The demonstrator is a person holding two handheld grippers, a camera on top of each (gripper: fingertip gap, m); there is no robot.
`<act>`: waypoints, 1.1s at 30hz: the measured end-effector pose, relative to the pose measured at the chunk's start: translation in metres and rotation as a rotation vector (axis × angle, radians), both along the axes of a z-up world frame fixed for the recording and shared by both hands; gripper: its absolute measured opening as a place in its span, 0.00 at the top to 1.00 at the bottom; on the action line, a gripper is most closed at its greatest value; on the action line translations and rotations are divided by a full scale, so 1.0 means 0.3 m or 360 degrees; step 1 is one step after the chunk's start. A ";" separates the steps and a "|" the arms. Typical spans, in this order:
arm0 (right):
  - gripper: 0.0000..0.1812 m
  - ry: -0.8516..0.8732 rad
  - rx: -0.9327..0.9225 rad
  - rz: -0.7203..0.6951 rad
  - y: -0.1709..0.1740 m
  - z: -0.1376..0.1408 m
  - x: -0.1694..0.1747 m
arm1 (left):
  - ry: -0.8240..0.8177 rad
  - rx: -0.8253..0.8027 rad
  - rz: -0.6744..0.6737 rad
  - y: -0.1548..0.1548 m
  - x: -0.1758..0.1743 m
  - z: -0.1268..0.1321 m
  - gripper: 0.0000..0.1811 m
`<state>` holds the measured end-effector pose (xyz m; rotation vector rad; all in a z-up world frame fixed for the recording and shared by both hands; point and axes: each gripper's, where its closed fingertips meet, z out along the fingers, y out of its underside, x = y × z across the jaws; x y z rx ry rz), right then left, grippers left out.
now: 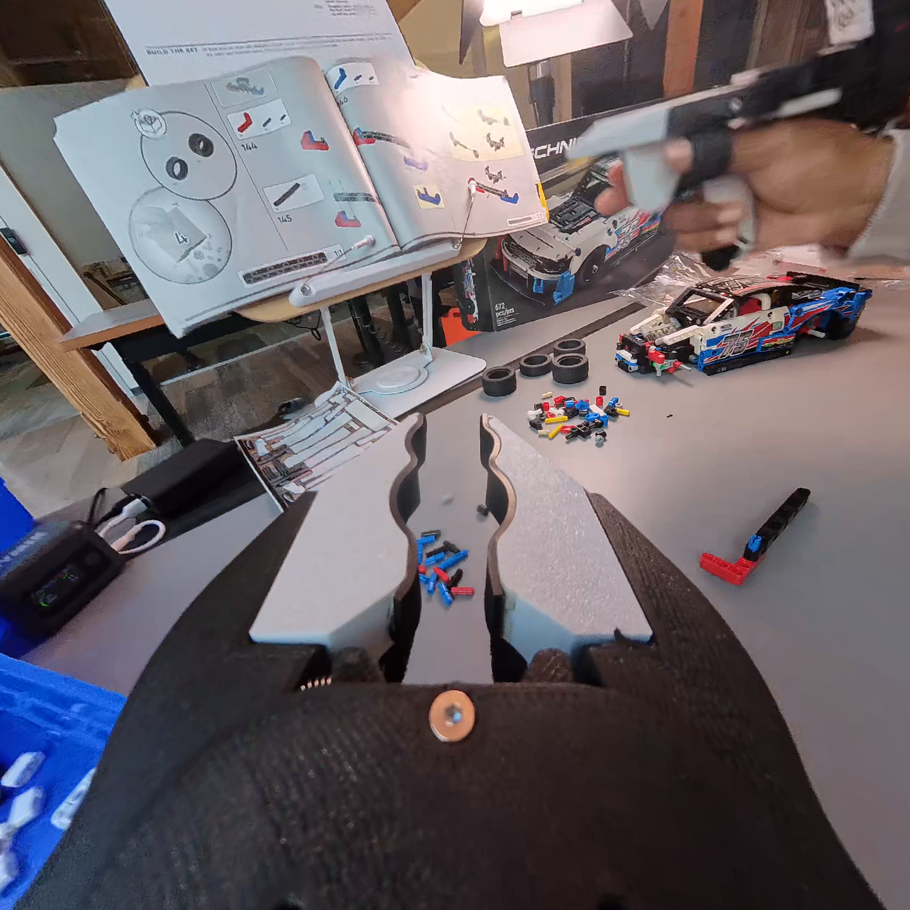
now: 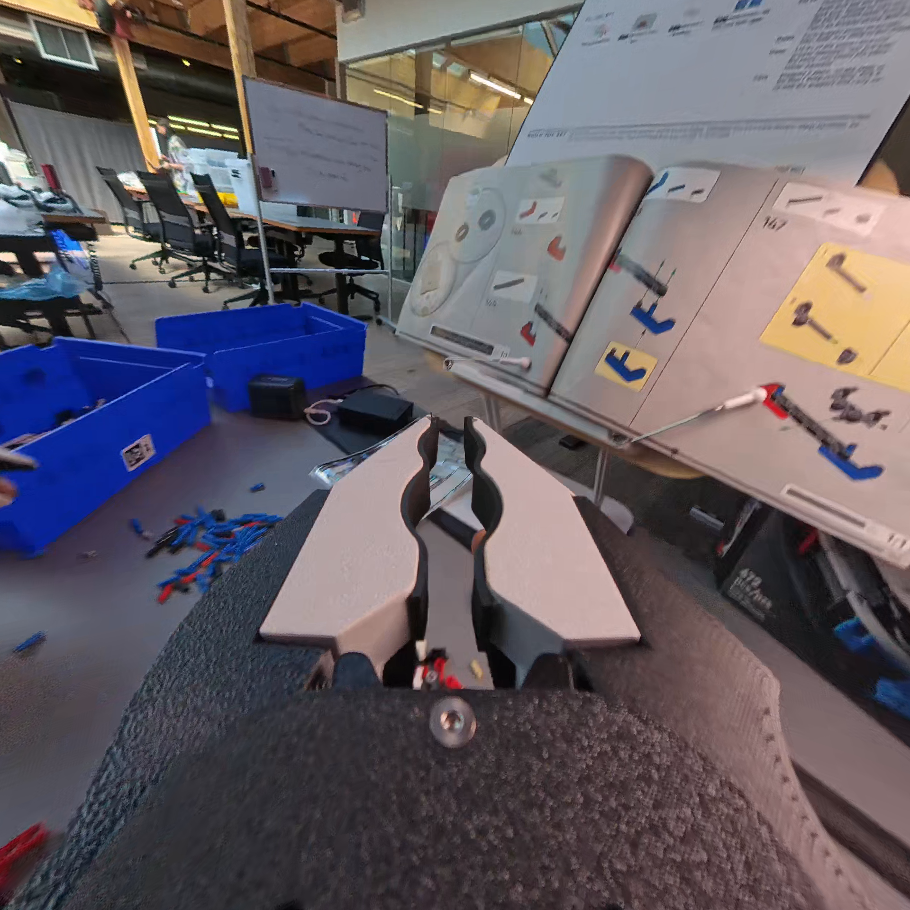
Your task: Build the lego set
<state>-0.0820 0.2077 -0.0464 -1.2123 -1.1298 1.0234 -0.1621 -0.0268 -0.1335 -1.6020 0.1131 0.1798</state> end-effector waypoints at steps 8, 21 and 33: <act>0.98 -0.0141 -0.0521 0.0237 -0.366 -0.314 0.423 | 0.0207 -0.0972 -0.0364 0.024 -0.135 -0.018 0.92; 0.98 -0.0111 -0.0381 0.0133 -0.341 -0.422 0.503 | 0.0868 -0.2208 -0.0845 -0.044 -0.234 -0.436 0.93; 0.98 -0.0054 -0.0549 0.0132 -0.290 -0.429 0.527 | 0.1247 -0.2232 -0.1037 -0.032 -0.248 -0.501 0.95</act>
